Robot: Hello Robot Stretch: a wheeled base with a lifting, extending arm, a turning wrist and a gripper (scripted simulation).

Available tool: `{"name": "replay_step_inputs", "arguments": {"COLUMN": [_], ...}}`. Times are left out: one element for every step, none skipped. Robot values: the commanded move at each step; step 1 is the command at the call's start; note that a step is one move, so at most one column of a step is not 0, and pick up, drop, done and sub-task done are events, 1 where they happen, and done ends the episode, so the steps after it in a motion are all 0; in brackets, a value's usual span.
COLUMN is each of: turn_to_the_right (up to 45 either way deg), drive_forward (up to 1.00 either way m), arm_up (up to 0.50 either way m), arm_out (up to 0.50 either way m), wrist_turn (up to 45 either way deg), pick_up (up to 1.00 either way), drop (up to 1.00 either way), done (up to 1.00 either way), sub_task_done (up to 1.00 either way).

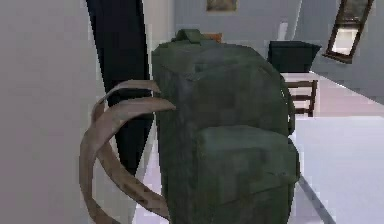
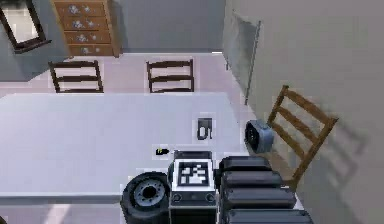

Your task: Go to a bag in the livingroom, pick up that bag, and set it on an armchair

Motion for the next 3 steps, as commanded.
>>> {"name": "replay_step_inputs", "arguments": {"turn_to_the_right": [0.0,0.0,27.0], "drive_forward": [1.0,0.5,0.0], "arm_up": [0.0,0.0,0.0], "arm_out": [0.0,0.0,0.0], "wrist_turn": [0.0,0.0,0.0], "pick_up": [0.0,0.0,0.0], "drop": [0.0,0.0,0.0], "done": [0.0,0.0,0.0], "sub_task_done": [0.0,0.0,0.0]}}
